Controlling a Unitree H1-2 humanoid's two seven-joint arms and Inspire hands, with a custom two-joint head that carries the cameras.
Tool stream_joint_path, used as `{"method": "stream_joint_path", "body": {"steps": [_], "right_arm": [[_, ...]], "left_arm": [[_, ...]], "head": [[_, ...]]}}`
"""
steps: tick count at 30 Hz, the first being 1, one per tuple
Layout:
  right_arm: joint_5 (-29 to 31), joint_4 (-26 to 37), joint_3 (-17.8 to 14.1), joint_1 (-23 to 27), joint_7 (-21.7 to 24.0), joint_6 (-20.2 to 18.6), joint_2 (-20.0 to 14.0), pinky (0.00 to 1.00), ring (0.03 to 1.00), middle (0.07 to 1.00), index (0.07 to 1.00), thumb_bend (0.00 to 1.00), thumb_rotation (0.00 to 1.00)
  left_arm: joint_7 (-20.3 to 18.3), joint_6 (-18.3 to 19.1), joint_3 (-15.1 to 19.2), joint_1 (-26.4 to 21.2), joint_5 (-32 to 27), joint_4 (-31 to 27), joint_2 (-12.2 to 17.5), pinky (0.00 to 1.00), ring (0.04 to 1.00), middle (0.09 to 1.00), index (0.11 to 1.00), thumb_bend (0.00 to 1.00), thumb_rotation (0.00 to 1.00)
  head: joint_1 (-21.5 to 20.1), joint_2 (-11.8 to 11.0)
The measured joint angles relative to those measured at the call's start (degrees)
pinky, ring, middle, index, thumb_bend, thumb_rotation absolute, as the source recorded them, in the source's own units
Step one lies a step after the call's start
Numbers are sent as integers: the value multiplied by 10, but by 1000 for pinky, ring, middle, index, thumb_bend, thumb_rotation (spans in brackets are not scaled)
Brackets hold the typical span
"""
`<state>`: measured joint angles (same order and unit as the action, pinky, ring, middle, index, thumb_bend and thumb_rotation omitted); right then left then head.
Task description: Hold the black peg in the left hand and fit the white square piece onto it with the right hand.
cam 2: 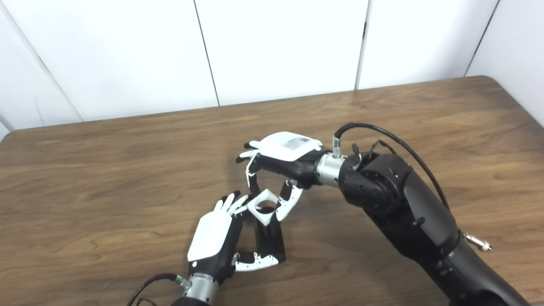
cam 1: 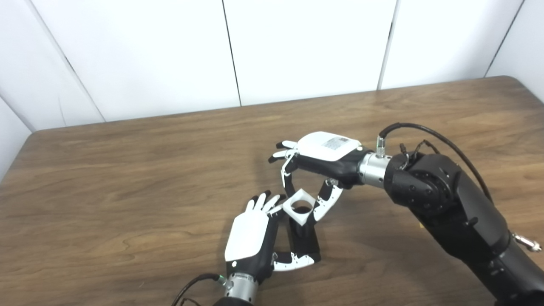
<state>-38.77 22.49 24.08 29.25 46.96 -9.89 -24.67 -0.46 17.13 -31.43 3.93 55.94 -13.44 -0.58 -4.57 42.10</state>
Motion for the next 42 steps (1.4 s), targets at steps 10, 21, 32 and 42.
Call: {"method": "stream_joint_path", "body": {"steps": [10, 21, 32, 42], "right_arm": [[3, 14, 0, -10, 1, -2, -1, 959, 1000, 917, 491, 525, 151], [-1, 15, 2, -20, 10, -3, -4, 955, 1000, 915, 491, 525, 150], [-4, 14, 3, -20, 11, -3, -4, 962, 1000, 920, 492, 525, 152], [-4, 11, 3, -22, 13, -3, -5, 954, 1000, 918, 654, 958, 313]], "left_arm": [[-1, -1, 3, 0, -3, 0, 0, 1000, 980, 908, 645, 753, 297], [-2, -2, 4, -1, -4, 1, 0, 1000, 982, 909, 645, 749, 317], [-3, -3, 3, -1, -4, 1, 0, 1000, 981, 908, 644, 753, 314], [-3, -3, 3, -2, -3, 0, 0, 1000, 982, 907, 650, 758, 343]], "head": [[0, 1], [-1, 4], [2, 2], [2, 1]]}}
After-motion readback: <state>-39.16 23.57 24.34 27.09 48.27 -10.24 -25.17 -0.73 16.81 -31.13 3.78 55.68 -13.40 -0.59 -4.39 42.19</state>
